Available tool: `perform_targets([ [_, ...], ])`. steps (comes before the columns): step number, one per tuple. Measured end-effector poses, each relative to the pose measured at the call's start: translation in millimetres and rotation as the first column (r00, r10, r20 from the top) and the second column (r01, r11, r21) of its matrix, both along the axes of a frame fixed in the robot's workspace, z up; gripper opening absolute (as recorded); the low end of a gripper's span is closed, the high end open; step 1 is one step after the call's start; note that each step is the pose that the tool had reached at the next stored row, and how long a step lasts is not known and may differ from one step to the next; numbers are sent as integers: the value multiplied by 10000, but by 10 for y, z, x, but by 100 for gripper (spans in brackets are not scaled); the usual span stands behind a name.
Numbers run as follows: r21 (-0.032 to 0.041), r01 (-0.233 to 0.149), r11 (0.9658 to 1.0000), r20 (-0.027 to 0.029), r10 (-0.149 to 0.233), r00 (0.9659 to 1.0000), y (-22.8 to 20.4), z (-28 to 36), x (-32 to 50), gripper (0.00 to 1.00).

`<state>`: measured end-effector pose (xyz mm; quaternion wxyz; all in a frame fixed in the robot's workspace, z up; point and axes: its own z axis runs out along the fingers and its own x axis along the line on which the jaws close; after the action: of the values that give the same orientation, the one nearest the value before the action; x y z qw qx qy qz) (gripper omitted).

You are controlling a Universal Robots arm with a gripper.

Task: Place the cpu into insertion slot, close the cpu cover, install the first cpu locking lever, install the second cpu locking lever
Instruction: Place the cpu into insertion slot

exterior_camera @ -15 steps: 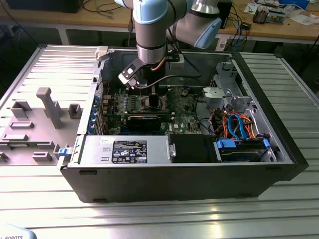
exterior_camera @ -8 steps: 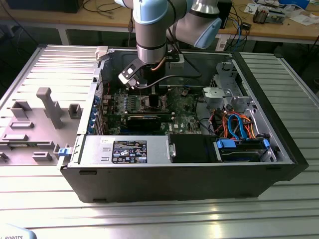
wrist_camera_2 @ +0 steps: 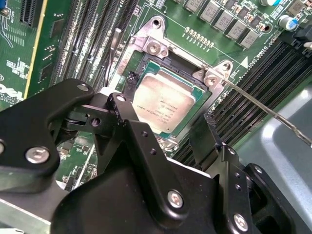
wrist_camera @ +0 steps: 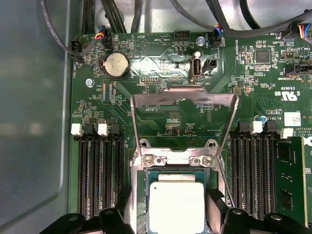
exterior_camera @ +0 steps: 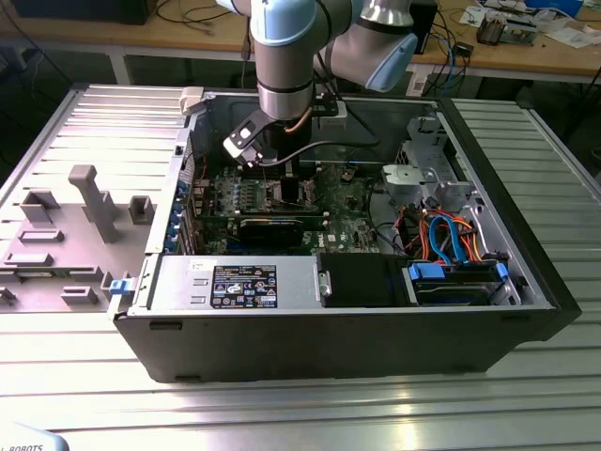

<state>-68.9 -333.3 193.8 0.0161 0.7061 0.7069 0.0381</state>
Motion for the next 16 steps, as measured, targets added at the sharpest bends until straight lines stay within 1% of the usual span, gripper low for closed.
perform_targets([
  [4, -13, -1, 10000, 2, 1, 10000, -30, 0, 1, 69],
  [6, -13, 2, 10000, 2, -2, 10000, -36, 0, 0, 69],
  [12, -14, 0, 10000, 0, 0, 10000, -40, 2, 0, 69],
  [16, -21, -1, 10000, 1, 1, 10000, -40, 21, 1, 69],
])
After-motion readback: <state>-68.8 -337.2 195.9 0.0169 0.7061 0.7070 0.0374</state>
